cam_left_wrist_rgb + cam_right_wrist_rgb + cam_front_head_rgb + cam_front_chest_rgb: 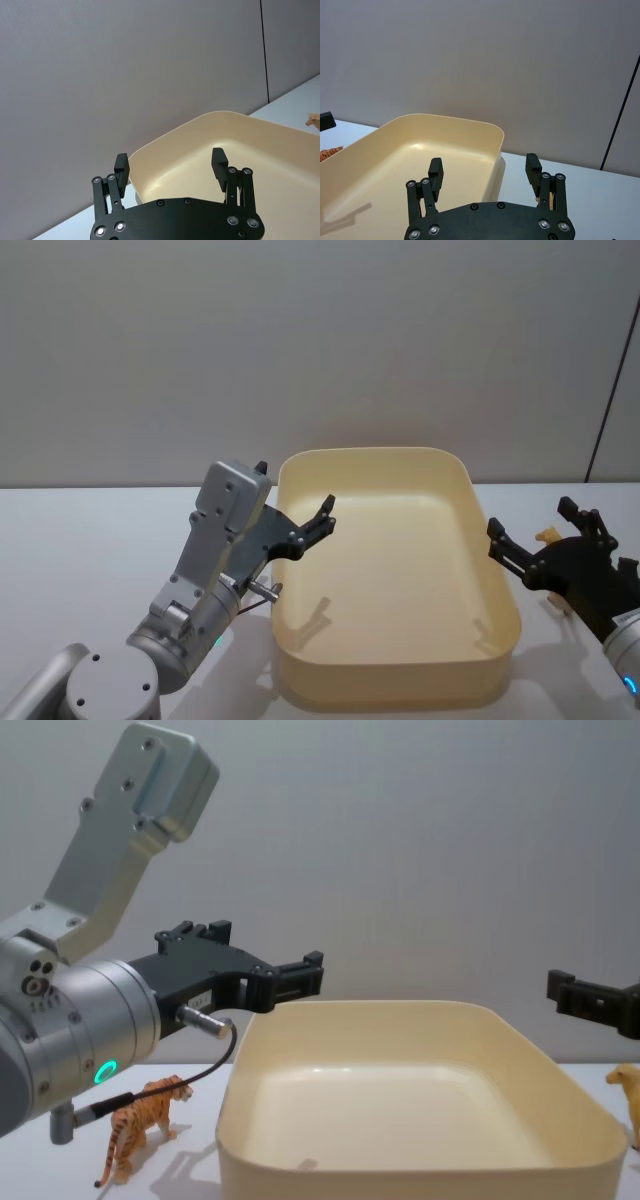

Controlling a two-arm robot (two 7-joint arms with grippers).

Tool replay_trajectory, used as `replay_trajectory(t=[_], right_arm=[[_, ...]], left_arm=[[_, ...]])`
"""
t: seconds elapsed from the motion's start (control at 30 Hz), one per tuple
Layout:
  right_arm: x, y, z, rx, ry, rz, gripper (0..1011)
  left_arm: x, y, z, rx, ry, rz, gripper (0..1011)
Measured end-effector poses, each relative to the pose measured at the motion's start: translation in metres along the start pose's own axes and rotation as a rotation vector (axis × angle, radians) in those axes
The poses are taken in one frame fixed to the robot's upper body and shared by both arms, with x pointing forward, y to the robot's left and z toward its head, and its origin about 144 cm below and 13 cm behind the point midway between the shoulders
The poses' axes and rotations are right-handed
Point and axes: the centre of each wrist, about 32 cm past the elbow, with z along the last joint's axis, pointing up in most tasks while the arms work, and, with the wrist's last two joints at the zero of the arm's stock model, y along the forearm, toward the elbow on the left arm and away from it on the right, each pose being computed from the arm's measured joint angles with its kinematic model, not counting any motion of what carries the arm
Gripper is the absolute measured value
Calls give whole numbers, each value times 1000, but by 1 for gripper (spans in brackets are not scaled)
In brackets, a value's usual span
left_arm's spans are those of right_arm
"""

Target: Pick up the toy alternately with two hands and place it into the central storage box.

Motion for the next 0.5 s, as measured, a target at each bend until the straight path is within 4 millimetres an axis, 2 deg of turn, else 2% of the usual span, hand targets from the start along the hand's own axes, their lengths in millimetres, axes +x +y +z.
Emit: replay_trajectory(t=[0.5], right_arm=[[0,0,0,0,0,0,1001]], left_arm=[[0,0,0,0,0,0,1001]])
